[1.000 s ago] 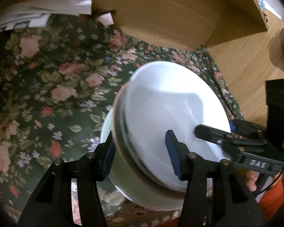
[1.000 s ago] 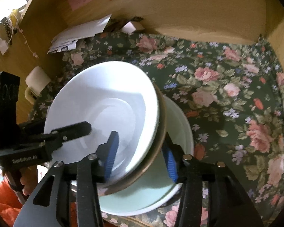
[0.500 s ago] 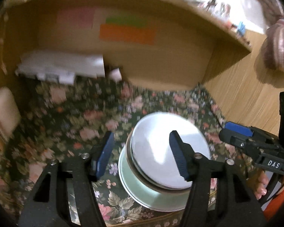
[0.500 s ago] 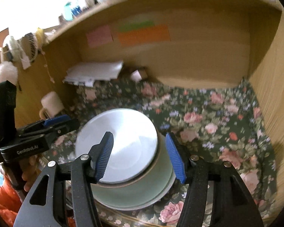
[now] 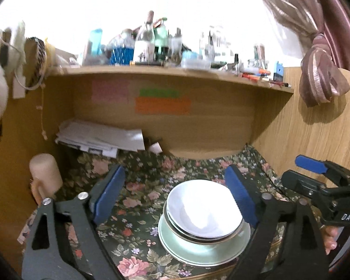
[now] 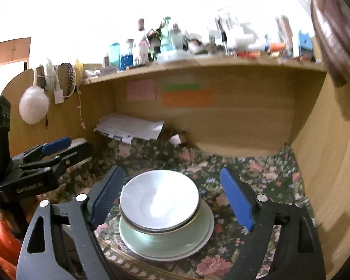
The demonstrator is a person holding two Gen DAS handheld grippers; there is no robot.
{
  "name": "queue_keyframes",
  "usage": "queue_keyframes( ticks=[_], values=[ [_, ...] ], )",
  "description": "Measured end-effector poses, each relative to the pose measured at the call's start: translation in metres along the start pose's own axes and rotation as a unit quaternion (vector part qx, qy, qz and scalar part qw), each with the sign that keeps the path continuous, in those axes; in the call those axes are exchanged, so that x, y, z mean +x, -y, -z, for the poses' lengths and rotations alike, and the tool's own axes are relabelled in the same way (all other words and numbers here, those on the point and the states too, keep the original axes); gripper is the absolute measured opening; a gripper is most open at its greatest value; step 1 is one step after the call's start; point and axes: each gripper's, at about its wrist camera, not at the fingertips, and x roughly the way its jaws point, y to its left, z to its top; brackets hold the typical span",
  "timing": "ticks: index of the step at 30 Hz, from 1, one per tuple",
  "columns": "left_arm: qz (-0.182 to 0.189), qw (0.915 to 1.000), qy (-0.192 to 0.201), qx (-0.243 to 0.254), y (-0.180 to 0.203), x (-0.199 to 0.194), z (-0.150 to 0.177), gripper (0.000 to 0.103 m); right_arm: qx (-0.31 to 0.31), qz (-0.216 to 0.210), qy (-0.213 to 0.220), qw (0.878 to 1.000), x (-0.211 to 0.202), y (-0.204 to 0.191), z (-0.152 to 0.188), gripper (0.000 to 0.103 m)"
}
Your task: Organize plates and bowls
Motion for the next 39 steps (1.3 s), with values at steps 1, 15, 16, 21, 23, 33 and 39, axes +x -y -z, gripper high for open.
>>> queue_keyframes(
  ticks=[1, 15, 16, 21, 23, 33, 39],
  values=[
    [-0.001, 1.0000, 0.004, 0.004, 0.002, -0.003, 0.001, 0.093, -0.003, 0.003, 0.005, 1.000, -0.003, -0.002, 0.000, 0.090],
    [0.001, 0.9994, 0.030, 0.016, 0.014, -0.022, 0.011, 0.099, -0.012, 0.017, 0.040, 0.999, -0.023, -0.012, 0.008, 0.103],
    [0.002, 0.9994, 0.030, 0.016, 0.014, -0.022, 0.012, 0.099, -0.010, 0.016, 0.040, 0.999, -0.023, -0.011, 0.008, 0.103],
    [0.003, 0.9994, 0.029, 0.016, 0.013, -0.021, 0.012, 0.099, -0.005, 0.016, 0.040, 0.999, -0.024, -0.010, 0.008, 0.103],
    [0.003, 0.9995, 0.029, 0.015, 0.013, -0.021, 0.013, 0.099, -0.005, 0.016, 0.041, 0.999, -0.024, -0.009, 0.009, 0.103],
    [0.003, 0.9996, 0.027, 0.013, 0.014, -0.019, 0.013, 0.100, -0.004, 0.014, 0.042, 0.999, -0.024, -0.009, 0.009, 0.103],
    [0.004, 0.9996, 0.027, 0.013, 0.015, -0.018, 0.012, 0.100, -0.001, 0.012, 0.040, 0.999, -0.023, -0.008, 0.009, 0.103]
  ],
)
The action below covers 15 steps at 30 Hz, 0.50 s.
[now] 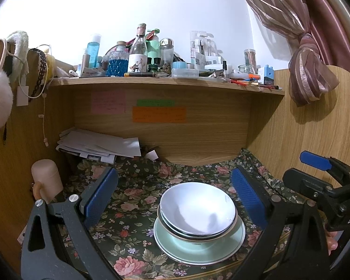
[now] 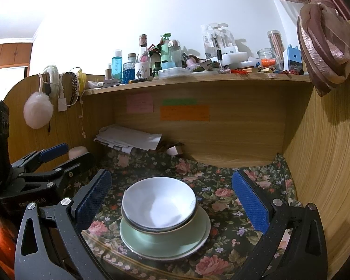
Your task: Organize plates and bowls
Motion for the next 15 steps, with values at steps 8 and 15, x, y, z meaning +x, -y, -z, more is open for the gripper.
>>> queue_keyframes(
  ticks=[8, 15],
  values=[
    [0.003, 1.0000, -0.002, -0.003, 0.0010, 0.0026, -0.0008, 0.100, 0.000, -0.001, 0.000, 1.000, 0.0007, 0.0008, 0.0005, 0.103],
    [0.005, 1.0000, -0.006, -0.005, 0.0035, 0.0046, 0.0003, 0.100, 0.004, 0.002, -0.002, 1.000, 0.0022, -0.0026, 0.0010, 0.103]
  ],
)
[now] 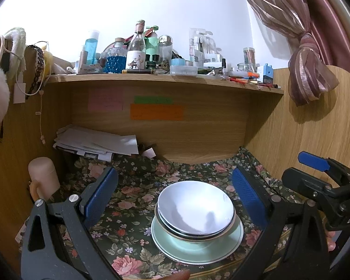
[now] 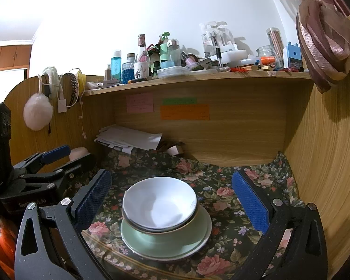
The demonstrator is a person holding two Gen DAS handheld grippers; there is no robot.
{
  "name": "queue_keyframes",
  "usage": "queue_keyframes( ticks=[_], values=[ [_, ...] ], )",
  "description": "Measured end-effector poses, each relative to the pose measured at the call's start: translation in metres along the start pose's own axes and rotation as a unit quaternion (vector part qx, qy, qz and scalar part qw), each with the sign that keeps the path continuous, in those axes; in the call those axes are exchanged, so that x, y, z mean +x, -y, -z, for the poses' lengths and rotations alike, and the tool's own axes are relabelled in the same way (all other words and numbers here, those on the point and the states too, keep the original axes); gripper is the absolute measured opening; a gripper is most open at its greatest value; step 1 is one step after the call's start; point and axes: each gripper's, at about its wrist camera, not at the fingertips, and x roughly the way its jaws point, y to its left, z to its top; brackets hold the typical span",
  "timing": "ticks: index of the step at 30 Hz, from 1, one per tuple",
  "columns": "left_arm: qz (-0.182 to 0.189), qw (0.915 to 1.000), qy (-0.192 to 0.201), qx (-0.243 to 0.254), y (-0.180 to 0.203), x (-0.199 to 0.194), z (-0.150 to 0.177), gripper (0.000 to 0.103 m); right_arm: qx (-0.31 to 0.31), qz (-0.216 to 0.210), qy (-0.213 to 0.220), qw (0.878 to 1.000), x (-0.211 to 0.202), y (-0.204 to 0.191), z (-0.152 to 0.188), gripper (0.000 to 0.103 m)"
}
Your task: Organize plates and bowls
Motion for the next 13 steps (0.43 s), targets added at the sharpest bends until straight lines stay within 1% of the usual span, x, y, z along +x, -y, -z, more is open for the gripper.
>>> queue_keyframes(
  ticks=[13],
  values=[
    [-0.001, 1.0000, 0.000, 0.004, 0.0062, 0.0050, 0.0011, 0.100, 0.012, 0.013, -0.008, 1.000, 0.0084, -0.0103, 0.0038, 0.103]
  ],
)
